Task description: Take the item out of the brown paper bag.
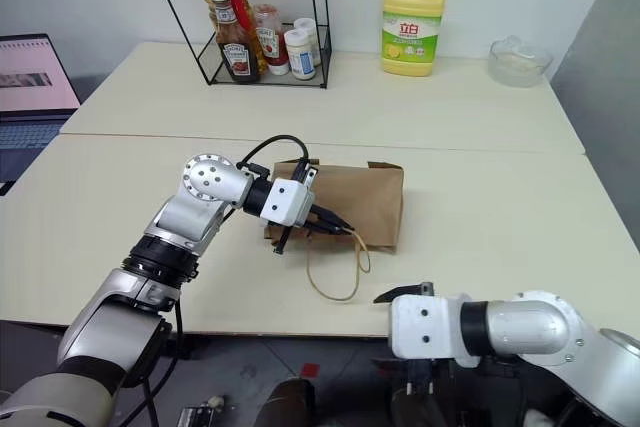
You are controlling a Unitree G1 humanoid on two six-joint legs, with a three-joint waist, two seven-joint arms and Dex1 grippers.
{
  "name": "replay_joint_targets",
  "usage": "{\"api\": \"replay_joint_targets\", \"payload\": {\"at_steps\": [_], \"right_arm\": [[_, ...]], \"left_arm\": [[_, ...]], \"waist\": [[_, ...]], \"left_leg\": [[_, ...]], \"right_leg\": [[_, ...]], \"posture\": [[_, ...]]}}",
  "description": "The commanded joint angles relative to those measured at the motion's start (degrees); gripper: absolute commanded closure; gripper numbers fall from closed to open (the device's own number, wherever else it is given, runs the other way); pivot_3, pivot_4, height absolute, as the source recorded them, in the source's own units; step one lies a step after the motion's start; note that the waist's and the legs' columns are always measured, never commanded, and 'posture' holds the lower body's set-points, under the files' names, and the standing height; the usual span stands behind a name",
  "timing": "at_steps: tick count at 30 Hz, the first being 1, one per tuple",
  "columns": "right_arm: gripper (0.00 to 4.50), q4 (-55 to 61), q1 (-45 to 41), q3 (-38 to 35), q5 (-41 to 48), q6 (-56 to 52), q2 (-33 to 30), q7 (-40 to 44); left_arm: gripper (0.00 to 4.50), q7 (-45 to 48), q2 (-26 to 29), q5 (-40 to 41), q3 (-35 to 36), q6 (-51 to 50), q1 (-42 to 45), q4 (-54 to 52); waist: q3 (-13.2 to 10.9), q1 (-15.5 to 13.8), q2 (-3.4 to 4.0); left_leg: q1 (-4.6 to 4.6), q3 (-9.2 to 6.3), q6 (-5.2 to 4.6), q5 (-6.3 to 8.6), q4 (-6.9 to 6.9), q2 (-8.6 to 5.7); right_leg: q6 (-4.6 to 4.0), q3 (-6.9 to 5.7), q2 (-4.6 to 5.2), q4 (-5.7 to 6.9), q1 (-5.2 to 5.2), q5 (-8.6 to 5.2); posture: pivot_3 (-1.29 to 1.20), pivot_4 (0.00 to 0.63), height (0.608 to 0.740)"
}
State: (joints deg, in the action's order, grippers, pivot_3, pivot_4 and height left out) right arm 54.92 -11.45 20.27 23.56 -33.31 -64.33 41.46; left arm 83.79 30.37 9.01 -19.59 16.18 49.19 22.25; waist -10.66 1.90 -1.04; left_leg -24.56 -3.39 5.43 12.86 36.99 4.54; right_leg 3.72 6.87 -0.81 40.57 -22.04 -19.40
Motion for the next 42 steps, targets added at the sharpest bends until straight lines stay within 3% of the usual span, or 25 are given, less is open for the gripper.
{"api": "replay_joint_targets", "payload": {"at_steps": [1, 15, 18, 27, 34, 42], "right_arm": [[0.72, -3.3, -4.1, 5.0, -8.8, 4.7, 3.1, 3.5], [0.72, -17.6, -14.4, 16.0, -26.4, 9.4, 19.1, 9.1], [1.32, -20.4, -14.6, 17.0, -29.2, 10.5, 20.6, 10.0], [4.49, -22.3, -13.7, 15.4, -31.2, 8.9, 23.4, 11.3], [4.49, -22.0, -12.2, 14.7, -31.0, 7.4, 23.5, 13.1], [4.49, -21.7, -10.3, 15.7, -32.2, 6.0, 22.9, 14.7]], "left_arm": [[4.45, -0.7, -0.1, 0.9, 2.0, -1.3, 0.5, -2.3], [4.45, -0.6, 0.6, 0.4, 2.7, -1.7, -1.3, -4.2], [4.50, -0.5, 0.8, 0.4, 2.7, -1.7, -1.3, -4.3], [4.50, -0.7, 1.3, 0.1, 3.2, -1.3, -0.7, -3.1], [4.50, -3.1, 0.8, 0.4, 4.9, -4.5, 2.3, -0.4], [4.50, -7.7, -1.2, 1.7, 8.3, -16.6, 8.9, 4.2]], "waist": [[0.0, 0.0, 0.00], [0.0, 0.0, 0.00], [0.0, -0.1, 0.00], [0.0, 0.0, 0.00], [0.0, 0.0, 0.00], [0.0, 0.0, 0.00]], "left_leg": [[0.00, 0.01, 0.00, 0.00, 0.00, -0.01], [0.03, 0.00, 0.01, 0.00, 0.02, -0.01], [0.04, 0.00, 0.01, -0.01, 0.02, -0.02], [0.05, 0.00, 0.01, 0.00, 0.02, -0.02], [0.05, -0.01, 0.01, 0.00, 0.02, -0.02], [0.05, -0.02, 0.00, 0.00, 0.02, -0.04]], "right_leg": [[0.00, 0.01, 0.01, 0.00, 0.00, 0.00], [-0.01, -0.01, 0.02, 0.12, -0.01, 0.00], [-0.01, -0.01, 0.02, 0.14, -0.01, 0.00], [-0.02, -0.02, 0.02, 0.17, -0.02, -0.01], [-0.02, -0.02, 0.02, 0.18, -0.02, -0.01], [-0.02, -0.03, 0.01, 0.18, -0.01, -0.01]], "posture": [[0.00, 0.150, 0.740], [0.00, 0.150, 0.740], [0.00, 0.150, 0.740], [0.00, 0.150, 0.740], [0.00, 0.150, 0.740], [0.00, 0.150, 0.740]]}}
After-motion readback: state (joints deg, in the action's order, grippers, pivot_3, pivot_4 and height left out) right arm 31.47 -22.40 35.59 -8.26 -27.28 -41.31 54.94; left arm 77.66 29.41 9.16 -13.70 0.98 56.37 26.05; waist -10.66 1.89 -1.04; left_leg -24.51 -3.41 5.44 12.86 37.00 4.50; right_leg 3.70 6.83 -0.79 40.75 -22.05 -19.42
